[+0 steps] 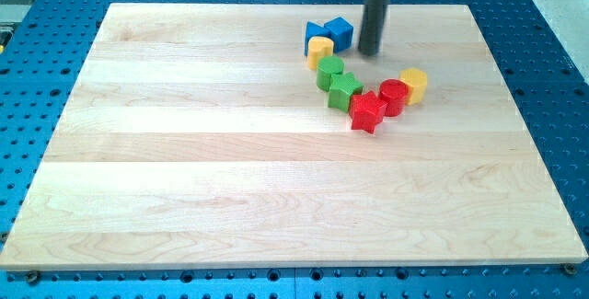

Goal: Separate the blue blocks from the group of blocks

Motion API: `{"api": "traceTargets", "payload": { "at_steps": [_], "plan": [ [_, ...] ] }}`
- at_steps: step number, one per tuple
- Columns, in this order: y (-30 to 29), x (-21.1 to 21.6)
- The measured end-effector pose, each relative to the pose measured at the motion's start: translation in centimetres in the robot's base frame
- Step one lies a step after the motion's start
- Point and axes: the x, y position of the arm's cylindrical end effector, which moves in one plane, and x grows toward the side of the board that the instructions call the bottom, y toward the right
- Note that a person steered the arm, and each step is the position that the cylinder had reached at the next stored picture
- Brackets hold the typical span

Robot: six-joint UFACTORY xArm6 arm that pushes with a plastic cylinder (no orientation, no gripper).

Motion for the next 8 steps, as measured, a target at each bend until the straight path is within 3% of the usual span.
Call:
{"api": "traceTargets", "payload": {
  "at_steps": [1,4,5,6,8],
  "plan": [
    [0.9,-1.4],
    [-13.6,0.7],
    [-14.5,0.7],
    [-12.9,1.6],
    [-3.5,4.8]
  ]
}}
